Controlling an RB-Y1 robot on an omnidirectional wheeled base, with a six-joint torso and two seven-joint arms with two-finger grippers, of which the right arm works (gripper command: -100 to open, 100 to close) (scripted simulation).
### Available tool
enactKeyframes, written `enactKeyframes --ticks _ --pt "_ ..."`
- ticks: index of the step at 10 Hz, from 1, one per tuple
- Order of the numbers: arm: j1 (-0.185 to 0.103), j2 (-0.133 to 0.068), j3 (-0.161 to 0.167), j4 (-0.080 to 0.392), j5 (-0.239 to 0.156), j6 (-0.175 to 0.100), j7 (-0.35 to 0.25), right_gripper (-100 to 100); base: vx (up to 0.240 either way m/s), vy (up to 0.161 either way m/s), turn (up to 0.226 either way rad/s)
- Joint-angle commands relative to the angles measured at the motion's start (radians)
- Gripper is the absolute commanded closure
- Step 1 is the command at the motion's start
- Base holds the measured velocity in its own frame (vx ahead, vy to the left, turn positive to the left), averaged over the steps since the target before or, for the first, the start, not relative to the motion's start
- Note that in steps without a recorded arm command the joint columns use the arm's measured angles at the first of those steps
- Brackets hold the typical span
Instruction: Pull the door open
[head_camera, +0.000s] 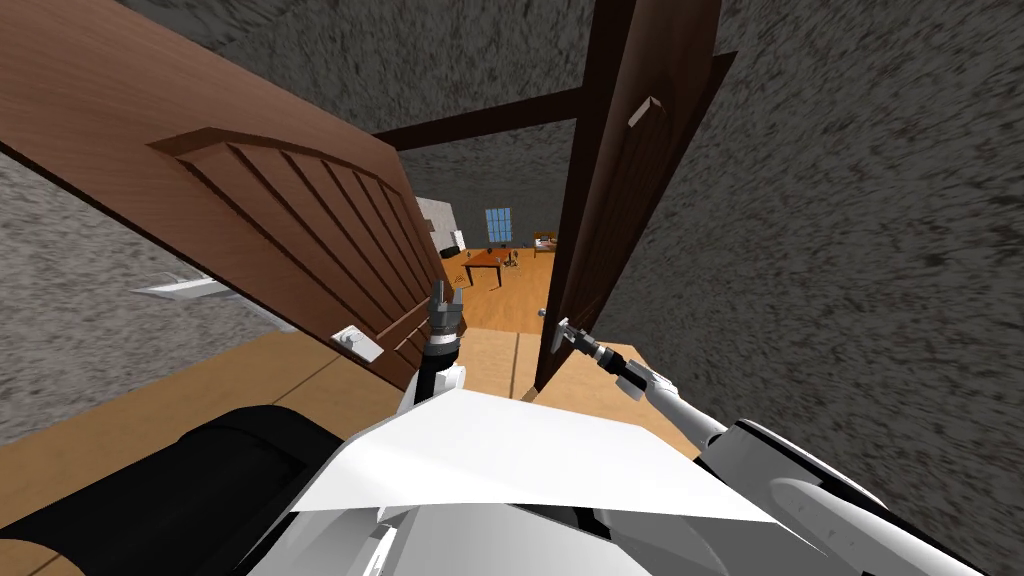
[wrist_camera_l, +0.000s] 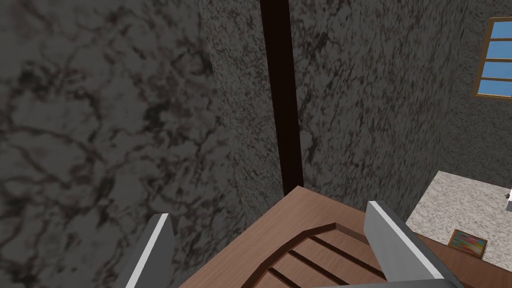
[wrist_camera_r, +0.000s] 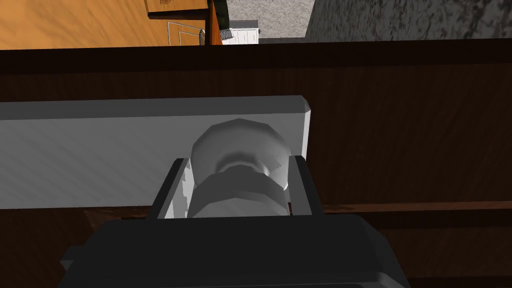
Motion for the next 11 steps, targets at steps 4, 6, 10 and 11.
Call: enactKeyframes --ticks 4,6,10,11 --pt "-0.012 0.001 0.014 0.014 0.002 -0.020 -0.005 100 -0.091 -0.139 0.097" --pt "-0.017 0.002 0.020 0.017 0.001 -0.024 -0.005 100 -0.095 -0.190 0.132" --pt "-0.029 0.004 0.036 0.026 -0.001 -0.035 -0.005 100 -0.111 -0.196 0.117" --pt "-0.032 0.005 0.041 0.028 -0.002 -0.038 -0.006 100 -0.109 -0.189 0.122"
